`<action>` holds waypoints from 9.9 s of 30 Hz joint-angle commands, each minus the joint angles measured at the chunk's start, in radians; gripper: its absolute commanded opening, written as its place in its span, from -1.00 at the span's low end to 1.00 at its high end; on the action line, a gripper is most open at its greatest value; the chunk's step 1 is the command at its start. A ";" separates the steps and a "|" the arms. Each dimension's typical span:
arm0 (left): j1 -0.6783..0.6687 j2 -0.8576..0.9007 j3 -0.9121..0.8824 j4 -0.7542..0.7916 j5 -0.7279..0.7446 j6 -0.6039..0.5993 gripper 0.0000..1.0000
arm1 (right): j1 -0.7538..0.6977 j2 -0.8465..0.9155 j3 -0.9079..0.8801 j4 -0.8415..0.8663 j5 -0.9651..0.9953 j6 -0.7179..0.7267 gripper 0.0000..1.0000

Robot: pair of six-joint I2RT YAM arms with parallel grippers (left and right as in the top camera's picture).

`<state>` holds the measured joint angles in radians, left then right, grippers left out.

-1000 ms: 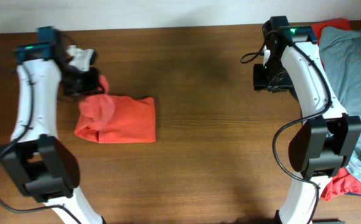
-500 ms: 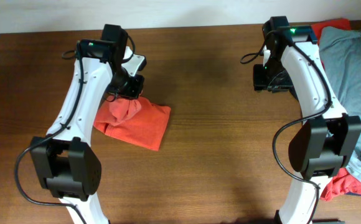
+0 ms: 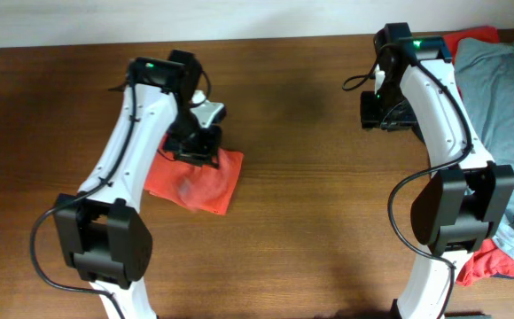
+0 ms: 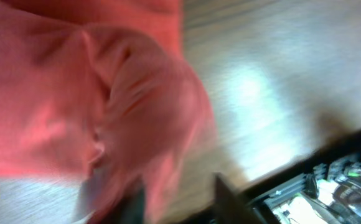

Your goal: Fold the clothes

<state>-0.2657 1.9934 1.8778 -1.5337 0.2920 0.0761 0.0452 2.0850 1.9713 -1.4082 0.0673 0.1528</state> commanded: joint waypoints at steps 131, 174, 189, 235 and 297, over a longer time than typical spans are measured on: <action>0.208 -0.241 -0.950 1.151 -0.162 -1.025 -0.70 | 0.233 -0.040 -0.053 0.285 -0.092 -0.174 0.44; 0.646 -0.285 -0.776 0.996 -0.037 -0.225 -0.74 | 0.233 -0.040 -0.053 0.240 -0.093 -0.173 0.44; 0.535 -0.021 -0.780 1.390 -0.185 -0.092 -0.97 | 0.235 -0.040 -0.053 0.216 -0.093 -0.170 0.43; 0.719 0.097 -0.489 1.607 -0.312 -0.128 0.95 | 0.235 -0.040 -0.053 0.185 -0.093 -0.170 0.45; 0.319 0.011 -0.309 0.537 -0.201 0.255 -0.55 | 0.235 -0.040 -0.053 0.148 -0.092 -0.171 0.45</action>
<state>0.0597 1.9442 1.5925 -0.9871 0.1158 0.3153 0.2810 2.0487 1.9114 -1.2530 -0.0376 -0.0250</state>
